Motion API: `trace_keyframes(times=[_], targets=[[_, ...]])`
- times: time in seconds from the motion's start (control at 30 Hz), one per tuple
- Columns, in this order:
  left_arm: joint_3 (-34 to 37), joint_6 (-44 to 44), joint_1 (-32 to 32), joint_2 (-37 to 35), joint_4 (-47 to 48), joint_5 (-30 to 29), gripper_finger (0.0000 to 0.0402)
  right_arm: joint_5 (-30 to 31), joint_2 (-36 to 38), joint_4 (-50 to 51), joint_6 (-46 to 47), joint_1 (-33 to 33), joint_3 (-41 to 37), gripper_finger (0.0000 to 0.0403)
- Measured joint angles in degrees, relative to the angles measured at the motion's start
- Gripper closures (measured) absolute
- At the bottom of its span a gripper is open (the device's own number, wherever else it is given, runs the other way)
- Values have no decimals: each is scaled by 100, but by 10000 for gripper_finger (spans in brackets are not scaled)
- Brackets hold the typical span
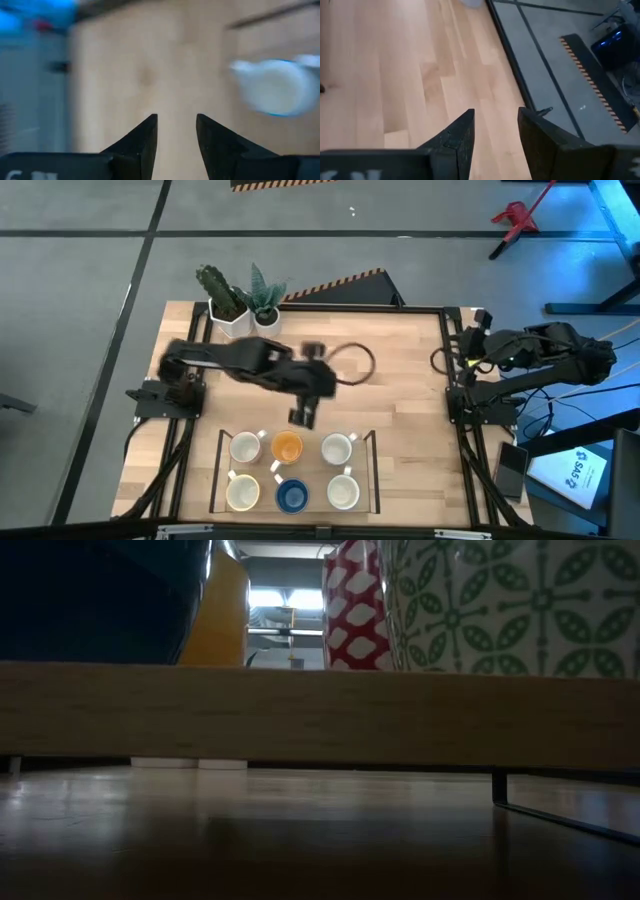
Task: Place coffee mugs
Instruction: Return to Home Position
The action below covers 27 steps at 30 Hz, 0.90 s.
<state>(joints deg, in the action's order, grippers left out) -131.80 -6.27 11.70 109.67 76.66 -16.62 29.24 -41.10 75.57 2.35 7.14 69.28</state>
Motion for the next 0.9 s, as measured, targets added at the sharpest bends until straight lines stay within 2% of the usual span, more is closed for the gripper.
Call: trace_keyframes(times=[0.1,0.17,0.23,0.37,0.5,0.7,0.83,0.9], targets=[[-1,149,85,-524,320,-1481,272,164,2,-260,-29,0,0,265],[-5,156,69,-917,355,-1818,272,399,-2,-587,-424,0,0,265],[-3,194,-51,-1321,259,-1472,272,378,17,-1096,-1099,-4,0,265],[144,175,-618,-2345,-193,-65,272,168,536,-2353,-2381,-4,-171,265],[924,14,-1068,-3721,-818,903,272,29,1810,-2980,-2457,-3,-794,265],[3022,773,-1094,-5613,-1145,972,272,-39,3507,-3361,-1743,-2,-2189,265],[4981,1086,-1078,-6871,-2085,1071,272,-53,4063,-3984,-1388,-2,-3257,265],[5959,1367,-1078,-7601,-2540,1167,272,-145,4081,-4506,-1240,-2,-3820,265]])
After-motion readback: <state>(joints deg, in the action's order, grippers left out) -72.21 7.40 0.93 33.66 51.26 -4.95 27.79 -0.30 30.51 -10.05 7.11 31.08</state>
